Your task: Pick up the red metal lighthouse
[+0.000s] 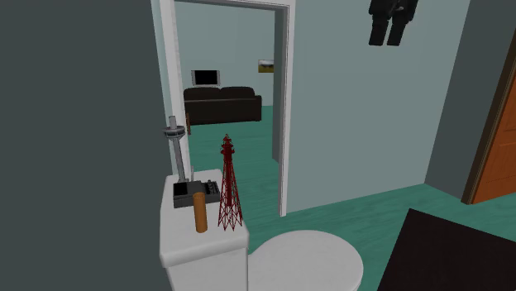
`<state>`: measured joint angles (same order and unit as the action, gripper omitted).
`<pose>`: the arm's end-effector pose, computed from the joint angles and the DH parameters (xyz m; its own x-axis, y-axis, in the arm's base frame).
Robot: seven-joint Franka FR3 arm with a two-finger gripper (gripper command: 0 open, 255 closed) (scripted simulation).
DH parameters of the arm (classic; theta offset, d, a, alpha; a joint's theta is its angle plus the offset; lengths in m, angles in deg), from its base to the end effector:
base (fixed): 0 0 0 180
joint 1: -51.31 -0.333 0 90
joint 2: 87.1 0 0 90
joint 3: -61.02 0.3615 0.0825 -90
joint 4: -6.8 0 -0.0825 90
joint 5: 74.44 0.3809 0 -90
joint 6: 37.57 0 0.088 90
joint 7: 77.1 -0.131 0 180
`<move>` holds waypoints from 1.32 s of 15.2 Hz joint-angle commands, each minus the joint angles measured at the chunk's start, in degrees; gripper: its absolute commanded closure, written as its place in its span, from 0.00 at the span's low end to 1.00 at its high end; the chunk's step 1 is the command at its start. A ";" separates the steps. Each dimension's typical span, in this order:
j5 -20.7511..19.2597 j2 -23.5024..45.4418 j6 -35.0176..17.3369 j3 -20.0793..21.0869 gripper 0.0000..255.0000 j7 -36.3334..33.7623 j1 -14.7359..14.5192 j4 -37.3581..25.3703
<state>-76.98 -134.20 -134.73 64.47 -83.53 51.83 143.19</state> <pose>0.2762 0.0157 0.6088 0.9871 -0.0686 0.1446 -0.0797 -0.9942 0.0726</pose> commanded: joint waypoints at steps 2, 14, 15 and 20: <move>-0.18 1.17 -2.40 0.30 0.00 0.05 -0.14 0.65; -4.83 20.60 -29.57 4.55 0.00 -1.18 -0.18 1.51; -5.55 22.56 -31.55 4.98 0.00 -1.51 -0.02 0.99; -10.44 32.74 -40.35 7.33 0.00 -4.09 1.15 -2.90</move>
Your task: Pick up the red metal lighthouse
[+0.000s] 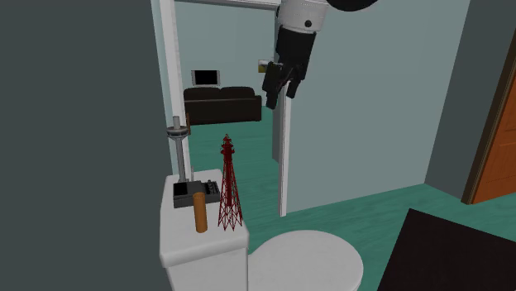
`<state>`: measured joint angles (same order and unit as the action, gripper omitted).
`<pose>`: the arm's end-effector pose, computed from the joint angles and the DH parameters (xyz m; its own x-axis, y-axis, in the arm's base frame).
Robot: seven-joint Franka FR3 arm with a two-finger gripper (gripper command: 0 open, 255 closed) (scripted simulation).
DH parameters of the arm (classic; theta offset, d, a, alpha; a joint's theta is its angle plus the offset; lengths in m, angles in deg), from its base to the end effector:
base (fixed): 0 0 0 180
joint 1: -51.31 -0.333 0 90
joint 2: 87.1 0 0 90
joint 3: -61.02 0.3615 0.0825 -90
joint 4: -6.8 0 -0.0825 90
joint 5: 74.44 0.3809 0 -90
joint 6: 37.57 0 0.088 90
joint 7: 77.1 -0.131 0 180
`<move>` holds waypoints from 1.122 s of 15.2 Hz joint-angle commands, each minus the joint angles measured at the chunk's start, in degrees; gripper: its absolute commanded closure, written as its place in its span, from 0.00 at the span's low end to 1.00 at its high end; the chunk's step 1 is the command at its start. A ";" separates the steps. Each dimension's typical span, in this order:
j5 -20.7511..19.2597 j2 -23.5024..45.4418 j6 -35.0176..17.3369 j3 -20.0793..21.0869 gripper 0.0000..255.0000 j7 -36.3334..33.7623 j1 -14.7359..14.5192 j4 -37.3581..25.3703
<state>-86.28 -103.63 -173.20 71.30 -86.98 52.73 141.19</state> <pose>0.4708 0.0724 0.4986 0.9398 0.1320 0.3152 0.0777 -0.9808 0.1790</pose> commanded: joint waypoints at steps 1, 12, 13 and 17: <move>-2.43 4.27 -3.38 0.98 0.00 -1.36 0.51 -1.95; -21.58 27.94 -13.04 2.69 0.00 -12.21 -0.16 -19.30; -22.02 28.52 -13.14 2.55 0.00 -12.42 -0.37 -19.85; -24.50 30.20 -15.26 1.72 0.00 -14.84 -0.84 -19.08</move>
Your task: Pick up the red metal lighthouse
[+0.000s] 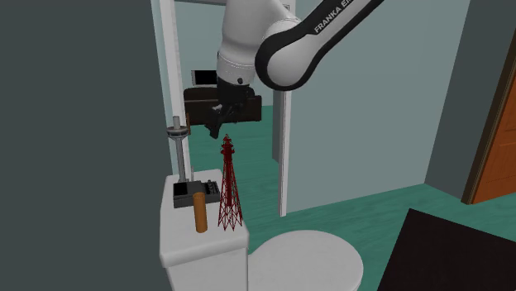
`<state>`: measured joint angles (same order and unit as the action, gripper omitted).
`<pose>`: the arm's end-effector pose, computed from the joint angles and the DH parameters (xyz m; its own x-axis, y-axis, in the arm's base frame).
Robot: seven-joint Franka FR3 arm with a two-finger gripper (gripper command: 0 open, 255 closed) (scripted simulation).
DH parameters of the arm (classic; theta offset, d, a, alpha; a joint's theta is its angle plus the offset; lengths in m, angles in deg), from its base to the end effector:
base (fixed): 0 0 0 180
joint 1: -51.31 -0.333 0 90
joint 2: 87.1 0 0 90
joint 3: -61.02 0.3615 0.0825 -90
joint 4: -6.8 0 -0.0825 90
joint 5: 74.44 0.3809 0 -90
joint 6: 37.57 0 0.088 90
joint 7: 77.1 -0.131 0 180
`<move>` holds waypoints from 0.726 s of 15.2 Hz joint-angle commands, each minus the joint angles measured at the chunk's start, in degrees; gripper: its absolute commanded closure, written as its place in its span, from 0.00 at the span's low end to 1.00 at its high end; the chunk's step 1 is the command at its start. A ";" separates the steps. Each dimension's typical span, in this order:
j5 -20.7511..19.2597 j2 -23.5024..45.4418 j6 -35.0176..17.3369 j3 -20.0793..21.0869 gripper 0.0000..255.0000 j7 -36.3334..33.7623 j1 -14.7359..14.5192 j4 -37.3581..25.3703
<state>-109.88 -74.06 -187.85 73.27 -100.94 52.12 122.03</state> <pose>0.6284 0.1268 0.4087 0.8615 0.2829 0.4216 0.1785 -0.9461 0.2702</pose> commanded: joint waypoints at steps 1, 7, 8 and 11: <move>-1.54 1.07 -1.13 -0.48 0.00 -1.51 -0.37 0.24; -3.30 2.46 -2.39 -1.15 1.00 -3.24 -0.83 0.35; -3.29 2.43 -2.39 -1.15 1.00 -3.22 -0.82 0.38; -3.32 2.43 -2.40 -1.15 1.00 -3.26 -0.83 0.40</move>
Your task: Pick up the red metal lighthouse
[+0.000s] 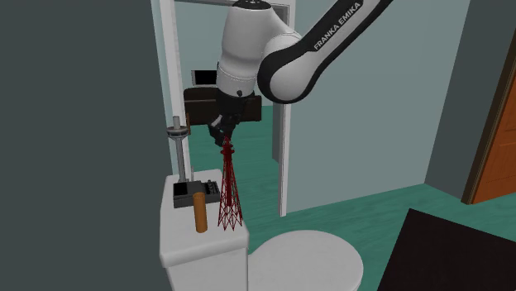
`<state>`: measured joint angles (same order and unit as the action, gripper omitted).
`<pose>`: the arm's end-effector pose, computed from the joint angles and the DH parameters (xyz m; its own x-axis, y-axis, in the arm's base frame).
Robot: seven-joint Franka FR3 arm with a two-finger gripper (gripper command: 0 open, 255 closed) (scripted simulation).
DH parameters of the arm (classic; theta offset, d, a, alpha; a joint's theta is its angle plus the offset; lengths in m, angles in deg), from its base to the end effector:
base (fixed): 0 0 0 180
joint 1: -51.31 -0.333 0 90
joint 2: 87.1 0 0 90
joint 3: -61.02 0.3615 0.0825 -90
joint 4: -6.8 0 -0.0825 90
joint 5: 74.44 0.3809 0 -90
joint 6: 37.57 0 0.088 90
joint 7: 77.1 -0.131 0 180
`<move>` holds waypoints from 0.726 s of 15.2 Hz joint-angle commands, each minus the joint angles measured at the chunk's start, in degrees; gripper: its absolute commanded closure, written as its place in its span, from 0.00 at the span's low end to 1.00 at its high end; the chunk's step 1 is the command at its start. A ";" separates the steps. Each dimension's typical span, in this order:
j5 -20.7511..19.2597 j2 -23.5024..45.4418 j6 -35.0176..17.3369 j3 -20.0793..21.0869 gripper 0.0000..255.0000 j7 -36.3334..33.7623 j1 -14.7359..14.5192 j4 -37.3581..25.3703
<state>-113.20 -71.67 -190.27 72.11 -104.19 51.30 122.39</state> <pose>0.6317 0.1284 0.3831 0.8604 0.2835 0.4235 0.1785 -0.9460 0.2706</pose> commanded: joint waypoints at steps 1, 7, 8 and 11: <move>-0.01 0.05 0.00 0.00 1.00 -0.01 -0.01 0.05; 2.05 -1.50 1.51 0.78 1.00 2.01 0.52 -0.18; 2.69 -1.94 2.03 1.01 1.00 2.63 0.65 -0.35; 4.55 -3.20 3.62 1.64 1.00 4.45 1.01 -0.92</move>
<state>-109.23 -74.42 -187.12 73.55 -100.29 52.21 121.58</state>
